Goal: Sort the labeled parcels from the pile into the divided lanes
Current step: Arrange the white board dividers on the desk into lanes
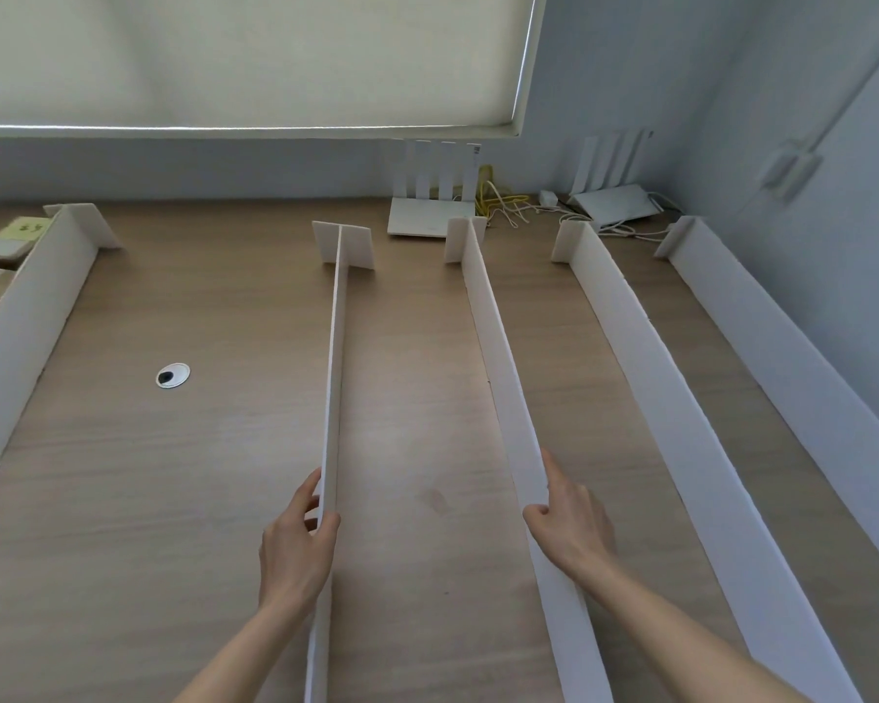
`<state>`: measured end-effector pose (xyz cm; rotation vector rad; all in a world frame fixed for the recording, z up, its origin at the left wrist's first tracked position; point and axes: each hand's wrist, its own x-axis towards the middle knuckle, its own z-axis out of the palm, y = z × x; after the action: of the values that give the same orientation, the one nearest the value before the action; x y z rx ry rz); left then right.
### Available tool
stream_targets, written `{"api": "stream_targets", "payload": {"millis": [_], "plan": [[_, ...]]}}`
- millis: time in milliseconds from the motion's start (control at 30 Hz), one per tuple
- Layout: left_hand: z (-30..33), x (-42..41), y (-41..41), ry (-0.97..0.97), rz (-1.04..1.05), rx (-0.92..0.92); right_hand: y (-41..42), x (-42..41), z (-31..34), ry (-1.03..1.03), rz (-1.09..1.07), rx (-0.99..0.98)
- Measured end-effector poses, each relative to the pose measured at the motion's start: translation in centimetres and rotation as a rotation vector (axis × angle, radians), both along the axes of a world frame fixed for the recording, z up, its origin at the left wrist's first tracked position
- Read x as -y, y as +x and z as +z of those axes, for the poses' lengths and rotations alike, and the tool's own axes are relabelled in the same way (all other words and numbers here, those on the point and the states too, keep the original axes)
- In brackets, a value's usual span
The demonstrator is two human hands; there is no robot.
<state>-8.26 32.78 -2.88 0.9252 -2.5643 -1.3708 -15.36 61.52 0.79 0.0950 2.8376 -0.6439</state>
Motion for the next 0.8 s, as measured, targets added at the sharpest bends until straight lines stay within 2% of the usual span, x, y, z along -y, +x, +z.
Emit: {"api": "stream_targets", "payload": {"millis": [800], "plan": [[0.1,0.3,-1.5,-0.002,-0.081,0.059,0.2,0.5,0.8,0.052,0.036,0.088]]}}
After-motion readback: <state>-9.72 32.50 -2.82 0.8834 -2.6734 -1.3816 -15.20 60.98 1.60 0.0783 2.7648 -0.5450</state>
